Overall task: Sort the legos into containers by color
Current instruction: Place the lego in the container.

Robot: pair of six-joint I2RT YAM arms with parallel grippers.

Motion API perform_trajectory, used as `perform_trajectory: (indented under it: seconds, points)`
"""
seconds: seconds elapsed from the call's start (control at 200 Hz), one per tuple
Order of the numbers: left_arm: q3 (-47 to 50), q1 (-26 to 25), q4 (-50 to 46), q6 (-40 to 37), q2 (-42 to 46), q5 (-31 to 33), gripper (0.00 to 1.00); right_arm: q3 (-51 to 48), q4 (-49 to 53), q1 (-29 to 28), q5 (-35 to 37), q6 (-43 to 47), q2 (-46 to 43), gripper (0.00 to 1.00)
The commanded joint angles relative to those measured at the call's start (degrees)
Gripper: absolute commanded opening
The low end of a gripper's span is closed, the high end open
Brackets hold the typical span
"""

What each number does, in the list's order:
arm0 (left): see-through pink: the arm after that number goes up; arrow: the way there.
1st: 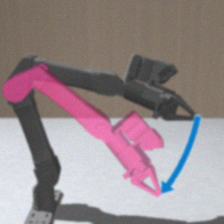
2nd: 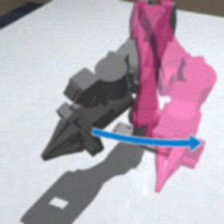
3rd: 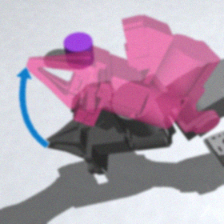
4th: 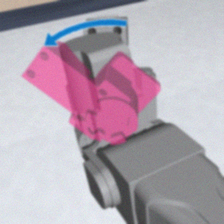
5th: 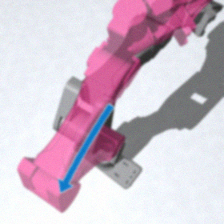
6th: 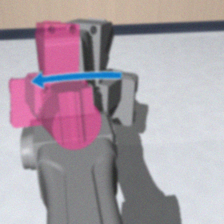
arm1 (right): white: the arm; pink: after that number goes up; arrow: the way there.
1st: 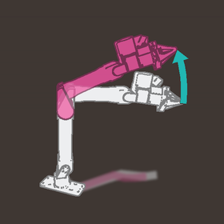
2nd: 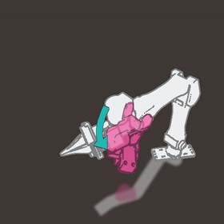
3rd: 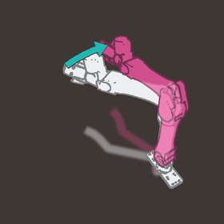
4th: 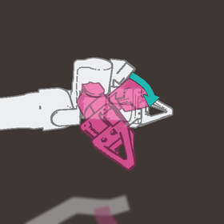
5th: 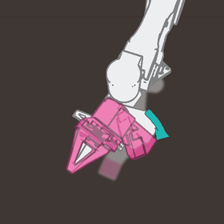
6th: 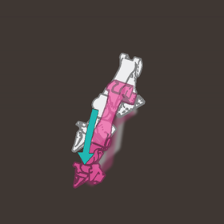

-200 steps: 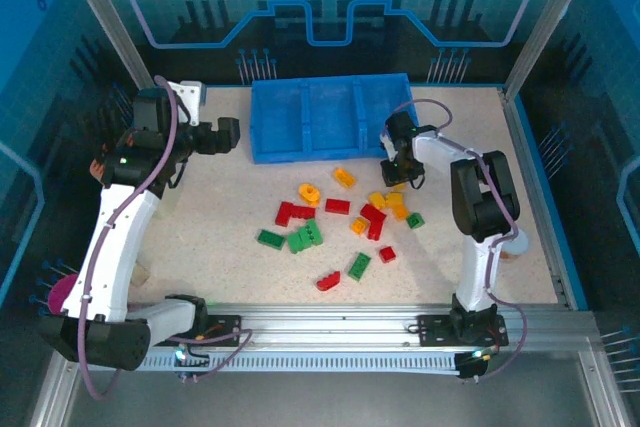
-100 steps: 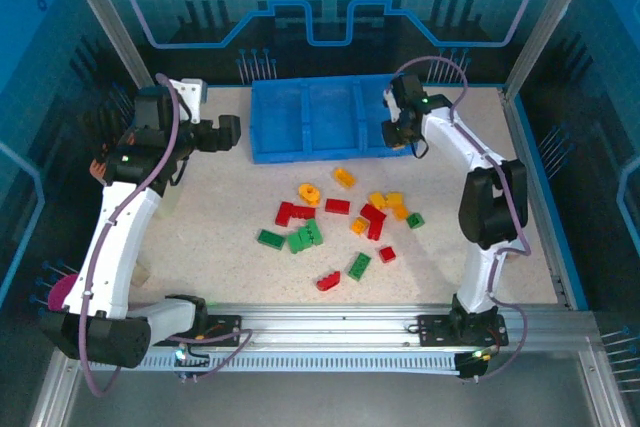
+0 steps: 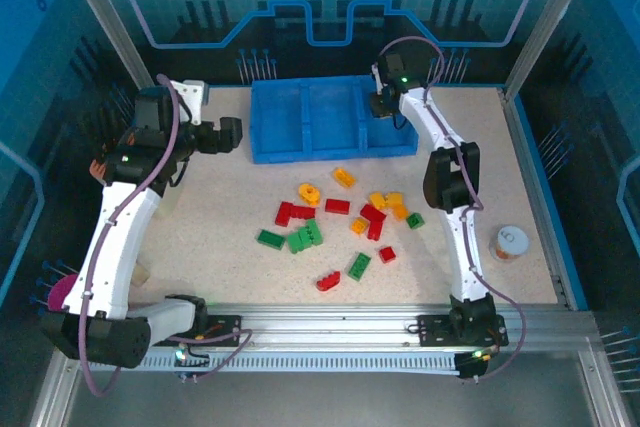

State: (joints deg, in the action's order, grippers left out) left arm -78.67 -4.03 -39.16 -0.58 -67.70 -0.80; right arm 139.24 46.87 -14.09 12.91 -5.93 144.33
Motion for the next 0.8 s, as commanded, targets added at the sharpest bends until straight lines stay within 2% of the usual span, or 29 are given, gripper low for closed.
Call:
perform_trajectory:
  seconds: [0.0,0.34,0.5,0.691,0.796]
  points:
    - [-1.2,-0.4,-1.9,-0.9,1.7,-1.2,1.0,2.6,3.8,1.1,-0.1,-1.5,2.1,0.35]
    - [-0.3,-0.4,0.6,0.8,0.4,-3.1,0.99,-8.6,-2.6,0.0,-4.2,0.0,-6.5,0.52]
    - [-1.1,-0.5,2.4,2.0,-1.4,-5.6,0.99,-11.2,-0.9,-0.8,-3.1,1.3,-10.7,0.53]
    - [-1.1,-0.4,4.3,1.6,-3.1,-6.5,0.99,-19.3,0.2,-2.2,-6.4,3.0,-19.7,0.55]
    - [-0.9,-0.5,6.2,2.0,-3.7,-7.7,0.99,-27.5,-0.9,-4.9,-6.6,4.0,-25.7,0.56]
